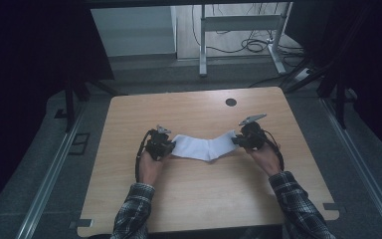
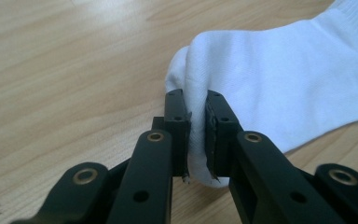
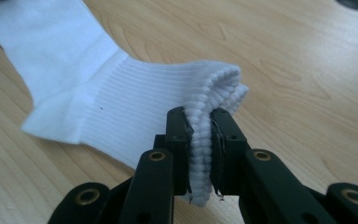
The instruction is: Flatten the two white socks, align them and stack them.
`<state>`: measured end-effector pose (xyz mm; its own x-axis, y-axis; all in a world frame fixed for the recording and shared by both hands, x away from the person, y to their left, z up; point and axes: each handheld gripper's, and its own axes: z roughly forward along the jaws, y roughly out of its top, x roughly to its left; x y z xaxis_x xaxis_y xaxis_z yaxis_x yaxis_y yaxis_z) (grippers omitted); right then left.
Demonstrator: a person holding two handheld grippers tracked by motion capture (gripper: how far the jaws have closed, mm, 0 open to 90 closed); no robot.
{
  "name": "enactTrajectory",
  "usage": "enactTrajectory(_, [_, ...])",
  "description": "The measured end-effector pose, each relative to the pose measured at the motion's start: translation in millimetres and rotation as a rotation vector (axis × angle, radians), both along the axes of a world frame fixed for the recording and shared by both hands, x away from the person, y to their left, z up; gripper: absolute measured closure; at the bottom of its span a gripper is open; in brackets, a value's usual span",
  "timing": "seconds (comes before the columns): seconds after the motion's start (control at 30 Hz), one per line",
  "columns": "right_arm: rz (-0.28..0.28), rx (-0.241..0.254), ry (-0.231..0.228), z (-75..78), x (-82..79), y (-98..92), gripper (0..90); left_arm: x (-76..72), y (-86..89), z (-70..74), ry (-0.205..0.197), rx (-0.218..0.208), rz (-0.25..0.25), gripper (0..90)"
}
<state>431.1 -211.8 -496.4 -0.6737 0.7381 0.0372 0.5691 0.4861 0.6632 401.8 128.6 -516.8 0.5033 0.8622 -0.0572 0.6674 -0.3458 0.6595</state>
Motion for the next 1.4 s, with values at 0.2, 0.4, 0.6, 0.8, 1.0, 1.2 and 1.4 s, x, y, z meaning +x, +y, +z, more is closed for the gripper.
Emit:
enactTrajectory(0.2, [-0.009,-0.007,0.020,-15.0,1.6,-1.4,76.6,2.3,0.7,-10.5,0.014,-0.005,0.018,80.6])
enactTrajectory(0.4, [-0.017,-0.013,0.026,-26.0,2.2,-3.0,74.0,3.0,2.5,-15.8,0.022,-0.029,0.040,78.7])
enactTrajectory(0.6, [-0.022,-0.008,0.007,-23.7,0.9,-5.6,62.5,3.2,3.5,-9.1,0.006,-0.059,0.045,66.6])
enactTrajectory(0.8, [-0.028,0.007,-0.006,-18.5,1.8,-8.0,47.3,1.3,0.5,-2.5,-0.027,-0.070,0.027,52.0])
enactTrajectory(1.0, [-0.030,0.000,-0.022,-14.9,-1.3,-6.5,37.2,-0.2,-1.9,0.2,-0.031,-0.083,0.013,42.3])
enactTrajectory(1.2, [-0.023,-0.010,-0.042,-9.5,-4.8,-6.1,32.2,-4.9,-1.9,5.4,-0.033,-0.123,-0.002,31.0])
enactTrajectory(1.4, [-0.019,-0.013,-0.041,-5.5,-9.1,-5.4,27.9,-11.1,-4.6,10.4,-0.037,-0.111,-0.021,21.1])
